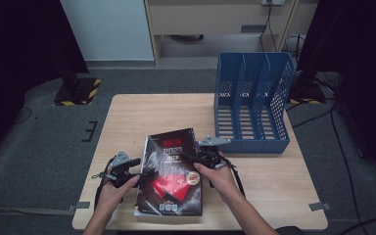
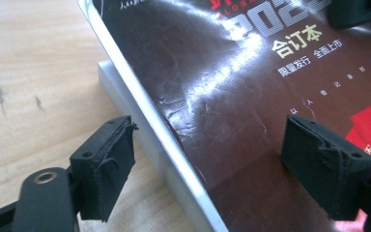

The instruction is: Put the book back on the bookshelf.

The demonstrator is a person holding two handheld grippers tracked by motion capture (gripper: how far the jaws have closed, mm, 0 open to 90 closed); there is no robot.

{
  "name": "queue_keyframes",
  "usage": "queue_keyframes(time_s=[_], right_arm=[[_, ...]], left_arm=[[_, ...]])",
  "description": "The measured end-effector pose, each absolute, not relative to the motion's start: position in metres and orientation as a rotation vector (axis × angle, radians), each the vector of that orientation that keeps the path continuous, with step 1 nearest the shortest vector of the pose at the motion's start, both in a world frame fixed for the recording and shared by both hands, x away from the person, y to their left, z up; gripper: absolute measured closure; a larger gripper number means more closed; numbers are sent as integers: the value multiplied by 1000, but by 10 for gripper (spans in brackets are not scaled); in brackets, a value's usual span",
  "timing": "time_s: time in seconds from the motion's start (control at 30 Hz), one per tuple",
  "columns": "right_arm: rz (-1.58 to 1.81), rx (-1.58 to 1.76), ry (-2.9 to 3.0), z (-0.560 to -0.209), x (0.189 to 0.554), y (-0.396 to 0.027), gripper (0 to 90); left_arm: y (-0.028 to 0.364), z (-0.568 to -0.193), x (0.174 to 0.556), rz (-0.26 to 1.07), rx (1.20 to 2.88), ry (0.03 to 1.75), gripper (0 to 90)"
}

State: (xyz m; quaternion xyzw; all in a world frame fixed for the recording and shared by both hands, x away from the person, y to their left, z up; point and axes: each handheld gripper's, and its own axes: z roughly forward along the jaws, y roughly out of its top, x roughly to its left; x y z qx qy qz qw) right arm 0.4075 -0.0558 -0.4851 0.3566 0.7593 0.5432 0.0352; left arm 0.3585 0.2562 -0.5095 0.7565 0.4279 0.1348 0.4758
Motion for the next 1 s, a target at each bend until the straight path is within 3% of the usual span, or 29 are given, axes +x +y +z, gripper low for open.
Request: queue_keyframes(time_s=[0.47,1.0], right_arm=[[1741,901,2290,-439,412,-48,858],[1858,795,2109,-412,406,-64,862]], left_arm=[[270,-492,354,396,1718,1025,156],[258,-493,361,277,1762,905,152]])
